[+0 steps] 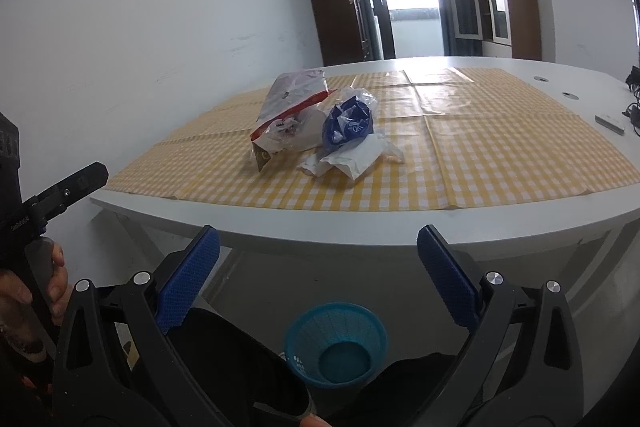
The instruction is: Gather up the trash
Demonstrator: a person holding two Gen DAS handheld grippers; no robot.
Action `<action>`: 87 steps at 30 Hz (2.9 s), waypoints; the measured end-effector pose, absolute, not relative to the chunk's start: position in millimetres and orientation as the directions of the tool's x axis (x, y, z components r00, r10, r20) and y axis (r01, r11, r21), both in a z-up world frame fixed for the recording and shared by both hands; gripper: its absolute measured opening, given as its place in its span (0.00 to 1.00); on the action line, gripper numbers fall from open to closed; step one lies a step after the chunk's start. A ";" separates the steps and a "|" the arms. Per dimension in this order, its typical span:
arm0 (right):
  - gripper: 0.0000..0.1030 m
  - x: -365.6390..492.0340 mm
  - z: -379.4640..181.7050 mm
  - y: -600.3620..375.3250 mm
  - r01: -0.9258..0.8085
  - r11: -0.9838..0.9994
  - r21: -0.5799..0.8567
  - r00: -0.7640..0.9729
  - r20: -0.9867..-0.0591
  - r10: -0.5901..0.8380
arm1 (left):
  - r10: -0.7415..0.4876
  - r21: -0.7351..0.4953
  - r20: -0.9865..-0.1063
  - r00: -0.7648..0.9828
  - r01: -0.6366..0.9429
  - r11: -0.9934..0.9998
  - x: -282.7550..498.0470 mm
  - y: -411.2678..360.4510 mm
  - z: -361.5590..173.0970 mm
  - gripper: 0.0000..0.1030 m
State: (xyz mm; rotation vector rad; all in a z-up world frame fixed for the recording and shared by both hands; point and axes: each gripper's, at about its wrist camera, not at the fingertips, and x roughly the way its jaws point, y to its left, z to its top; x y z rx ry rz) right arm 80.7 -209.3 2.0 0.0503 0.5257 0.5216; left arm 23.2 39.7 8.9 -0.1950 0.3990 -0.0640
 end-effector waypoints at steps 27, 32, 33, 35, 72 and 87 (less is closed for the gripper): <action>0.73 264.3 13.9 -158.0 -0.436 0.886 0.157 0.664 -0.608 0.435 | -0.098 -0.131 -0.514 0.852 0.035 0.991 252.5 76.4 30.8 0.94; 0.67 293.5 12.5 -149.6 -0.441 0.877 0.189 0.625 -0.637 0.451 | -0.087 -0.075 -0.534 0.841 0.056 0.996 286.1 66.1 34.5 0.94; 0.65 298.5 11.2 -147.4 -0.442 0.877 0.190 0.617 -0.645 0.451 | -0.088 -0.078 -0.536 0.840 0.055 0.995 294.9 65.7 35.5 0.94; 0.62 308.4 5.6 -143.3 -0.443 0.875 0.196 0.594 -0.667 0.450 | -0.110 -0.104 -0.553 0.826 0.063 0.993 311.2 68.4 34.7 0.94; 0.17 256.7 45.1 -179.9 -0.448 0.868 0.216 0.737 -0.461 0.494 | -0.084 -0.214 -0.403 0.911 -0.004 0.977 209.0 89.1 75.8 0.00; 0.17 155.1 25.3 -211.0 -0.488 0.852 0.189 0.752 -0.405 0.520 | -0.014 -0.185 -0.361 0.932 -0.056 0.981 77.9 64.5 39.7 0.00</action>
